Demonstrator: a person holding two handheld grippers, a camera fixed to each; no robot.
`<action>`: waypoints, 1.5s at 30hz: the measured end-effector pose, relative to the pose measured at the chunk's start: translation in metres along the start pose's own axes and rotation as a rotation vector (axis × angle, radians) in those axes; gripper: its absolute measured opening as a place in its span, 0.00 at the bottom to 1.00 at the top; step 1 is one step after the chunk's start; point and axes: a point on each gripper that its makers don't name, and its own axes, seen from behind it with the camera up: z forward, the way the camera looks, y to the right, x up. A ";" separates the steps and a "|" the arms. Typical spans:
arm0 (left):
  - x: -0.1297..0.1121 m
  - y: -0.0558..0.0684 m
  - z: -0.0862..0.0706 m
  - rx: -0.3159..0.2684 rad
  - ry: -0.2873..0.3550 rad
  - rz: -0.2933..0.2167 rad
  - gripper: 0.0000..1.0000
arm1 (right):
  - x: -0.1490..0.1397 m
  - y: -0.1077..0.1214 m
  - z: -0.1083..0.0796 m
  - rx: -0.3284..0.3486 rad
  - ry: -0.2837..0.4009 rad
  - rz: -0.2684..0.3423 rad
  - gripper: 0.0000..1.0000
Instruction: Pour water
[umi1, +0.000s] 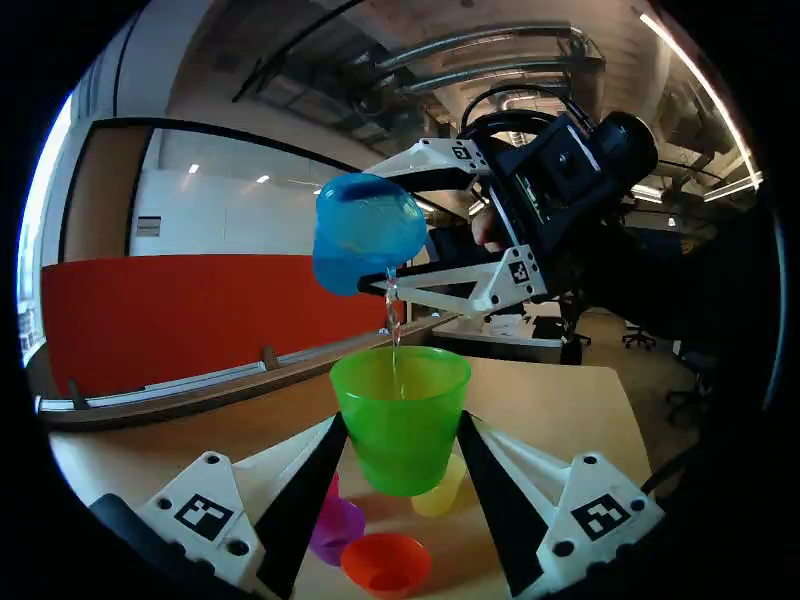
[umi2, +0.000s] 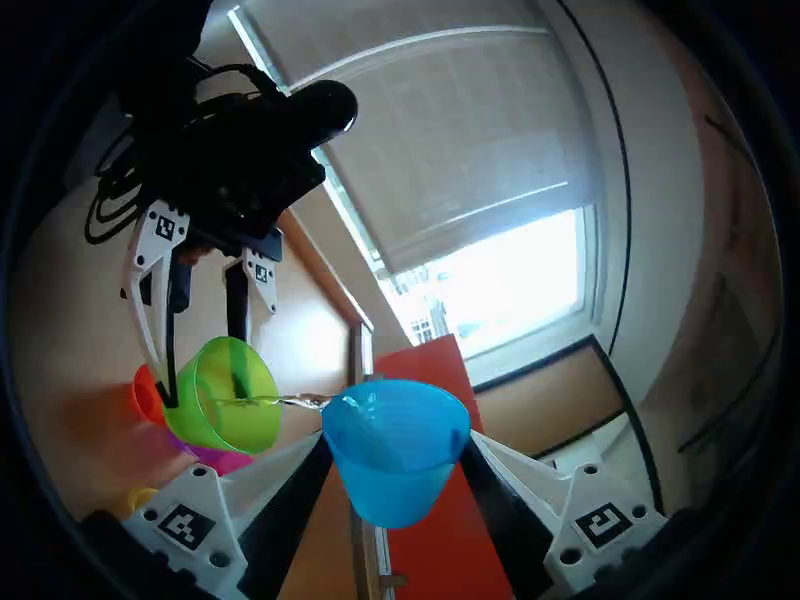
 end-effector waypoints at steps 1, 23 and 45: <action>0.000 0.000 0.000 0.000 0.000 0.000 0.79 | 0.000 0.001 0.000 -0.002 0.000 -0.002 0.89; 0.001 0.003 0.001 -0.006 -0.001 0.009 0.79 | 0.002 0.007 -0.003 -0.016 -0.002 -0.049 0.89; -0.002 0.003 0.002 -0.005 -0.004 0.013 0.79 | 0.000 0.011 -0.001 -0.028 -0.001 -0.094 0.89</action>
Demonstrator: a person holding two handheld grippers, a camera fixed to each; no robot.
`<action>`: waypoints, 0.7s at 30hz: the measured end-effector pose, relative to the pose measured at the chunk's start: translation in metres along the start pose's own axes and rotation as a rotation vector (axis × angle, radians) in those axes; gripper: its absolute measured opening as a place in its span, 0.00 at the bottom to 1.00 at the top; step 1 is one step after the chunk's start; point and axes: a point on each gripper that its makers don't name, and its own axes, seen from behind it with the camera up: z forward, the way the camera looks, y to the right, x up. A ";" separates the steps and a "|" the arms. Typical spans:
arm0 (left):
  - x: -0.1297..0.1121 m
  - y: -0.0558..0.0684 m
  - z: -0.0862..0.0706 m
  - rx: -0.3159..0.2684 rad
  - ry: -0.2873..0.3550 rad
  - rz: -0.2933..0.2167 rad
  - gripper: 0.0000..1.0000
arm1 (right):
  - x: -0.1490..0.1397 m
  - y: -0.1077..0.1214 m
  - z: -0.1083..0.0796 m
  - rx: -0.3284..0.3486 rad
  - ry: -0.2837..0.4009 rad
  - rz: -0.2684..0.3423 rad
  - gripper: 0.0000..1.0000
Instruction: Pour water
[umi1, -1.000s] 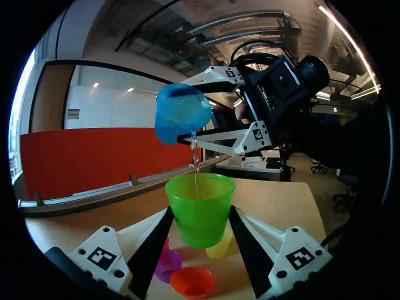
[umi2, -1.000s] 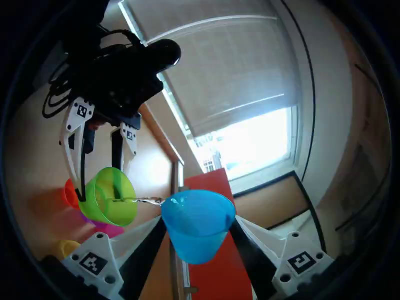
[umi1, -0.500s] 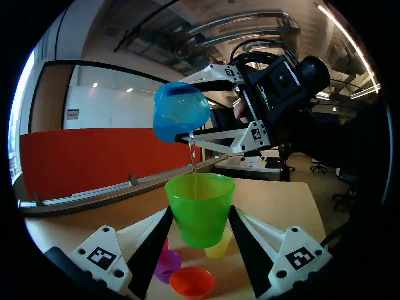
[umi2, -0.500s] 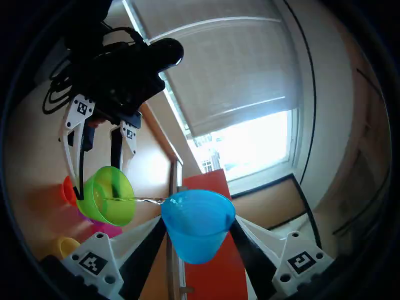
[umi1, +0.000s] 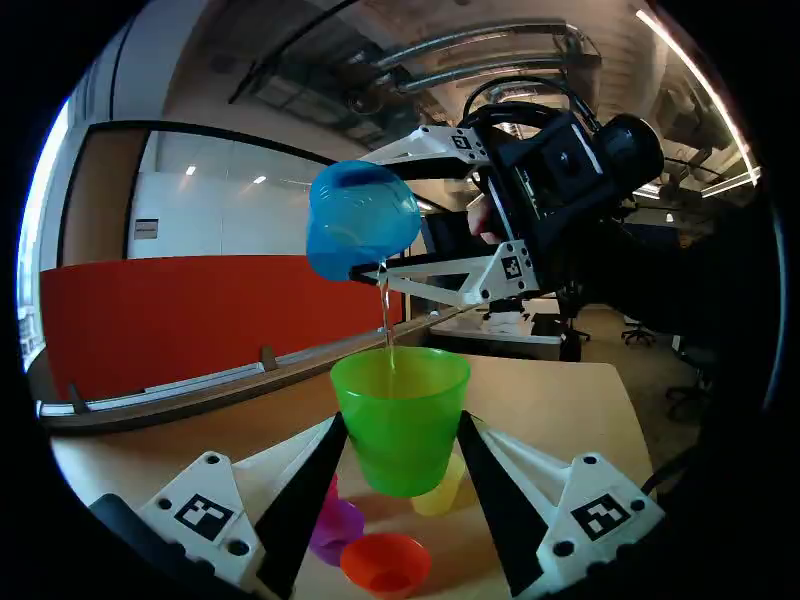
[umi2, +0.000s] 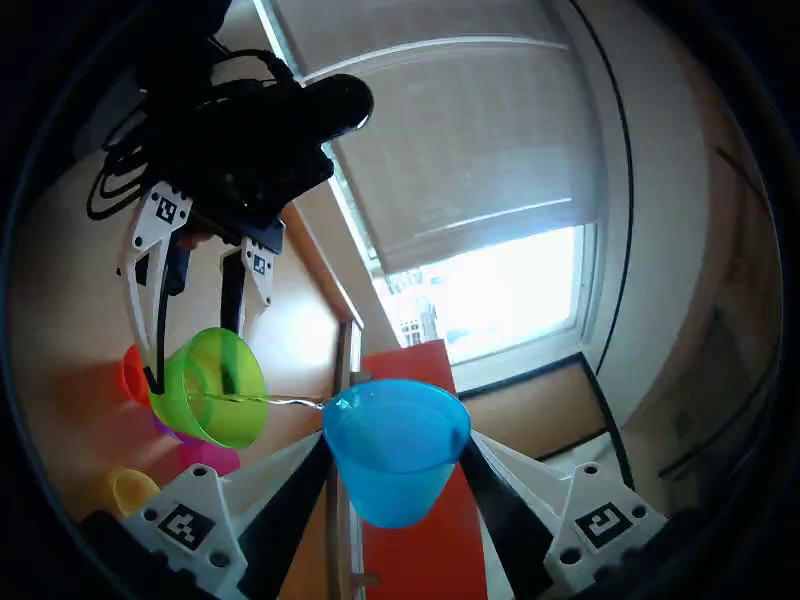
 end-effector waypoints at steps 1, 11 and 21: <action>0.000 0.000 0.000 0.000 0.000 0.000 0.79 | 0.000 0.000 0.000 -0.001 0.000 -0.003 0.89; 0.004 0.001 -0.001 0.003 0.006 0.006 0.79 | 0.003 0.004 0.001 -0.012 0.002 -0.032 0.89; 0.004 0.001 -0.001 0.004 0.006 0.009 0.79 | 0.006 0.005 0.002 -0.021 0.003 -0.059 0.89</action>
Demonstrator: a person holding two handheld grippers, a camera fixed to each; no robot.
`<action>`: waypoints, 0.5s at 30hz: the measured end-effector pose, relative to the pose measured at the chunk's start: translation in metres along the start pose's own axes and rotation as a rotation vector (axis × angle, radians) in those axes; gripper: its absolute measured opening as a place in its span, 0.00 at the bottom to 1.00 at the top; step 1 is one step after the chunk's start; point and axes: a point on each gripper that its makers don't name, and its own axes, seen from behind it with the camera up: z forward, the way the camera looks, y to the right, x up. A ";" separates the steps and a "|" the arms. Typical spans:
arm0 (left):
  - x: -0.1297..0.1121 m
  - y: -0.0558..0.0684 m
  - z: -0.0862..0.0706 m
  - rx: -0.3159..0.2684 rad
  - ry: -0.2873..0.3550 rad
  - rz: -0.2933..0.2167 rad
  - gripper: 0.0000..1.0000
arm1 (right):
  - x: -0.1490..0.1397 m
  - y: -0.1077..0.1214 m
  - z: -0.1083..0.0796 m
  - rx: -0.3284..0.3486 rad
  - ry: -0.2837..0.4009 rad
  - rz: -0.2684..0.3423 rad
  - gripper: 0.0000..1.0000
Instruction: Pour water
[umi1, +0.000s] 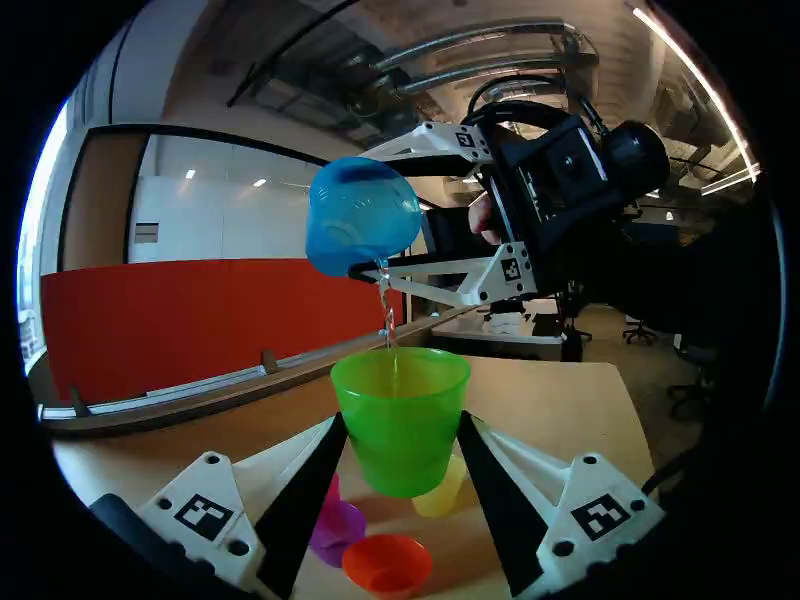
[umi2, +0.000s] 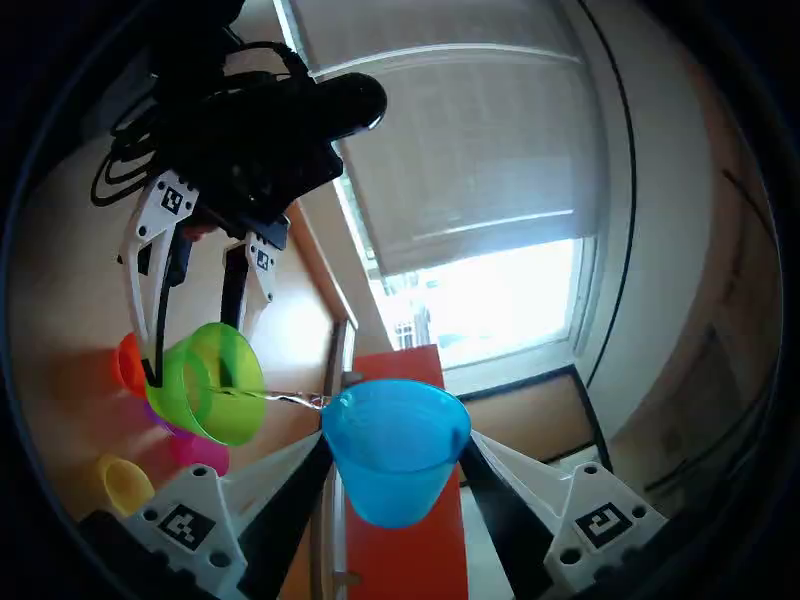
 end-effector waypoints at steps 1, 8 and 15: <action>0.000 0.000 0.000 0.000 0.000 0.000 0.79 | 0.000 0.000 0.000 -0.001 0.000 -0.002 0.89; 0.002 -0.001 0.000 0.002 0.002 0.002 0.79 | 0.001 0.004 0.000 -0.009 0.000 -0.021 0.89; -0.001 0.000 0.000 0.003 0.000 0.003 0.79 | 0.002 0.004 -0.001 -0.013 0.001 -0.041 0.89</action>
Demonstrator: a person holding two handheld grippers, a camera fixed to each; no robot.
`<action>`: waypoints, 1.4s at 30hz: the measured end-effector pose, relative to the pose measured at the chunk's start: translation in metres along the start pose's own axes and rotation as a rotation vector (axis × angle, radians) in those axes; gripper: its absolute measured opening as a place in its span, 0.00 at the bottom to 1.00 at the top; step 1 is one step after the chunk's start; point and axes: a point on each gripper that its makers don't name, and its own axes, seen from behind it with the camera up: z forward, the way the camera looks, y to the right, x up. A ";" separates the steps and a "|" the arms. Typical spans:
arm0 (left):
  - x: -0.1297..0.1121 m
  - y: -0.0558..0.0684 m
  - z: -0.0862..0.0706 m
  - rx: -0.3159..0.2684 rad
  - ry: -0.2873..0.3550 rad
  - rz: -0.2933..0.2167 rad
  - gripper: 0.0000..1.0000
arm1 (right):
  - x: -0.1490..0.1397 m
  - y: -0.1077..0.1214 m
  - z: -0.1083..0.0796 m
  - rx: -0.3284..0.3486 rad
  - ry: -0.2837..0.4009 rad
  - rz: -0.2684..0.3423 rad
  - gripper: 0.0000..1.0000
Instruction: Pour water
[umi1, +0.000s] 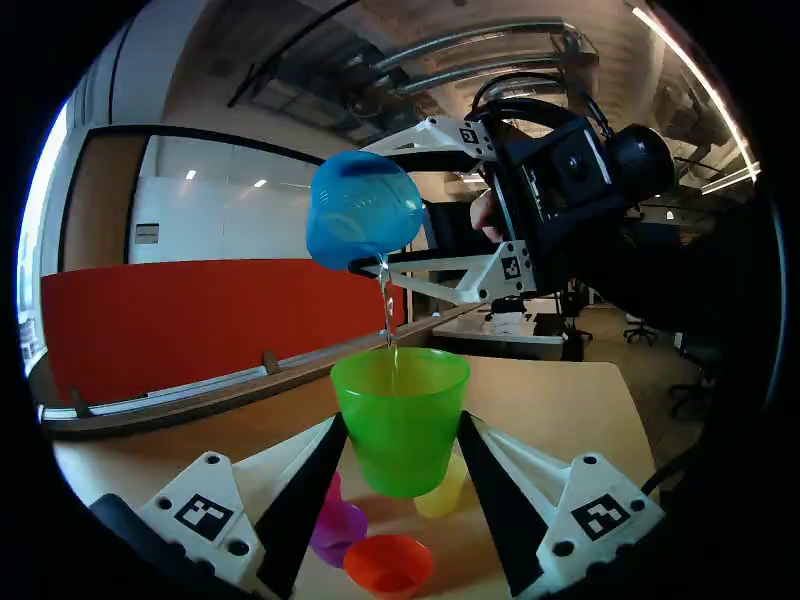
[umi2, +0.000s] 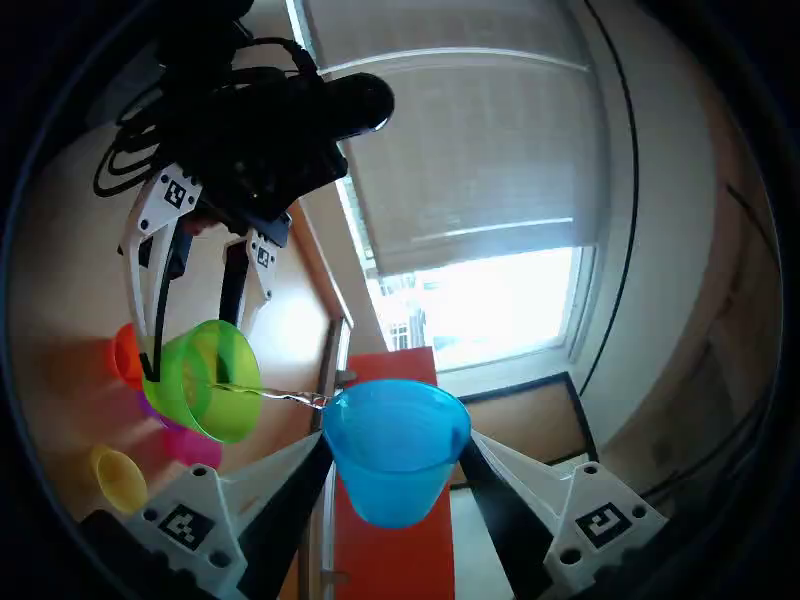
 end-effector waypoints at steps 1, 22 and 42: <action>0.000 0.000 0.000 0.000 -0.001 0.000 0.79 | 0.000 0.000 0.000 0.000 0.000 -0.002 0.89; 0.003 0.001 0.000 -0.001 0.007 0.003 0.79 | 0.001 0.003 0.001 -0.009 -0.003 -0.074 0.89; 0.005 -0.001 0.000 0.005 0.011 0.004 0.79 | 0.003 0.008 0.002 -0.028 -0.002 -0.130 0.89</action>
